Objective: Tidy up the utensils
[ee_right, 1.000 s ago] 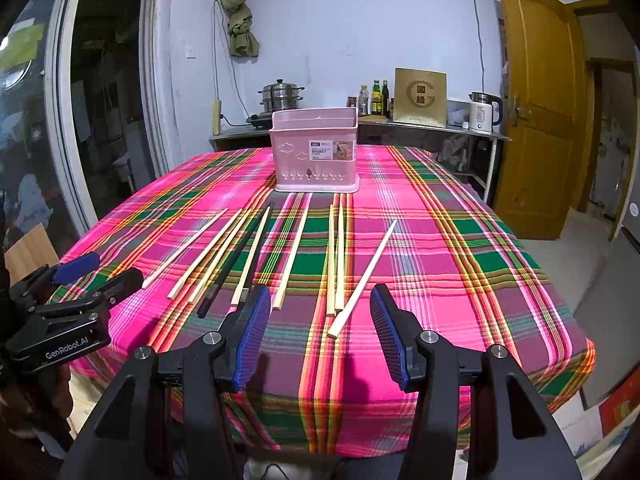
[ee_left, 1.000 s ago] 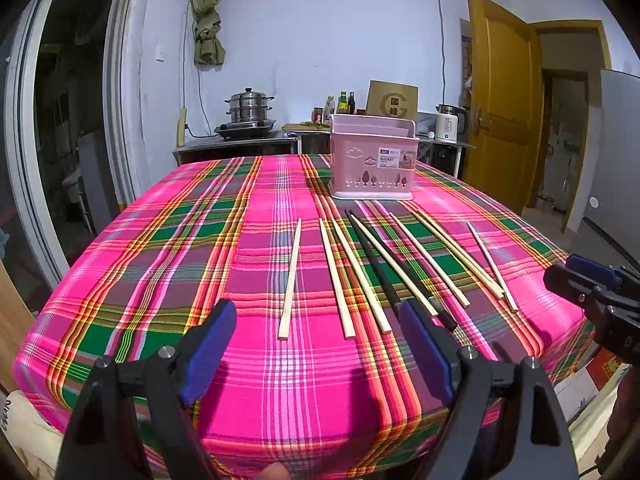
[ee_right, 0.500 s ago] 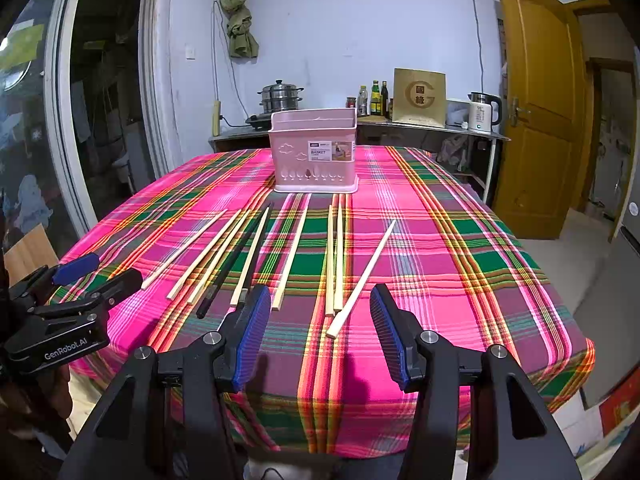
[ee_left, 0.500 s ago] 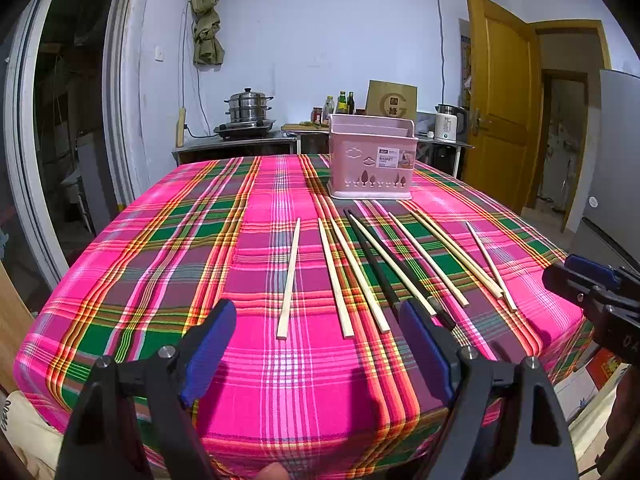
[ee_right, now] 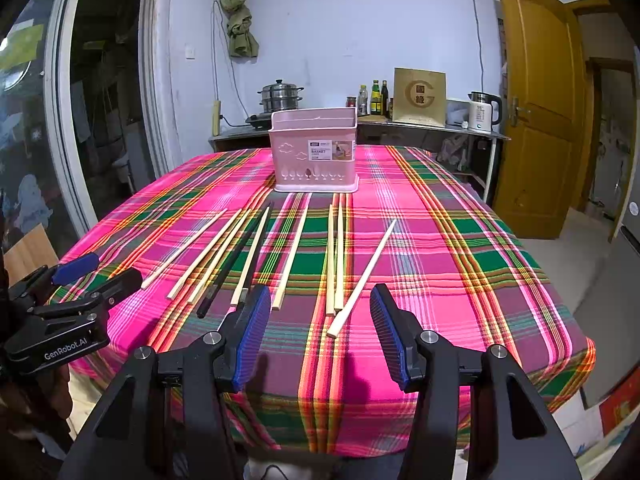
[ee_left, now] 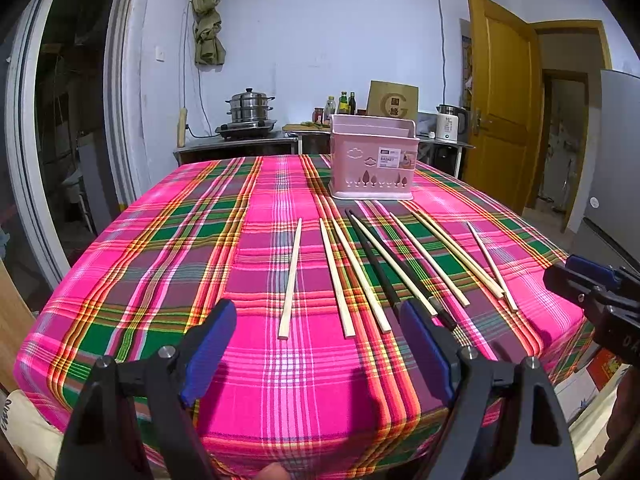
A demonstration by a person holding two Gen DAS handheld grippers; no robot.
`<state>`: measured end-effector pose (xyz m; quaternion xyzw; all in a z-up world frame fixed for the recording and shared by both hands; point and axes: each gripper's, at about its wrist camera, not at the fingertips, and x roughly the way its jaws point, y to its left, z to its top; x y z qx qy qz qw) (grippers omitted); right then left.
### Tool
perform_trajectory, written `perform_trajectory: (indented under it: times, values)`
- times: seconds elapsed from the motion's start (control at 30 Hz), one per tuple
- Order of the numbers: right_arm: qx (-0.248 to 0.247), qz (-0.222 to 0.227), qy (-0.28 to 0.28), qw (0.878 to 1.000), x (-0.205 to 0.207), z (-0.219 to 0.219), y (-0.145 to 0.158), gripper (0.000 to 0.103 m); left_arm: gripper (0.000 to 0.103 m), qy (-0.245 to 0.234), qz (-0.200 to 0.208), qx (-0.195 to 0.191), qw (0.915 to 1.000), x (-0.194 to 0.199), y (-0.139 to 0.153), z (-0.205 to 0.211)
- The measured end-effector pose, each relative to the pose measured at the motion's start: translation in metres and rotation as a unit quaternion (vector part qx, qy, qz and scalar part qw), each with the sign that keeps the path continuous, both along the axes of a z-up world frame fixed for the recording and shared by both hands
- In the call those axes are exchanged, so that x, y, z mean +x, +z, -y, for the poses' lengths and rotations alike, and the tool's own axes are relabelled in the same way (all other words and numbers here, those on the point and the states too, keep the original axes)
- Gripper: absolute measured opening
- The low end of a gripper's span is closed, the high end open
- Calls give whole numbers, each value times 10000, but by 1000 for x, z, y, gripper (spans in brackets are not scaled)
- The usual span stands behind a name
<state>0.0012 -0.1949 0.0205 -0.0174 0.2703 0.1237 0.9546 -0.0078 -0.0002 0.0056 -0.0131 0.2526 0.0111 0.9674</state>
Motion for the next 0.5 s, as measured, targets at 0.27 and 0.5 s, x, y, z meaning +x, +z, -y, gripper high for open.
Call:
perform_trajectory:
  times: [0.27,0.5]
  values:
    - [0,0,2,10000,1,2,0,53,86,-10,9,0,10000,0,1,1]
    - [2,-11,4,10000,1,2,1,53,86,-28,-41,40,10000,3,-1,3]
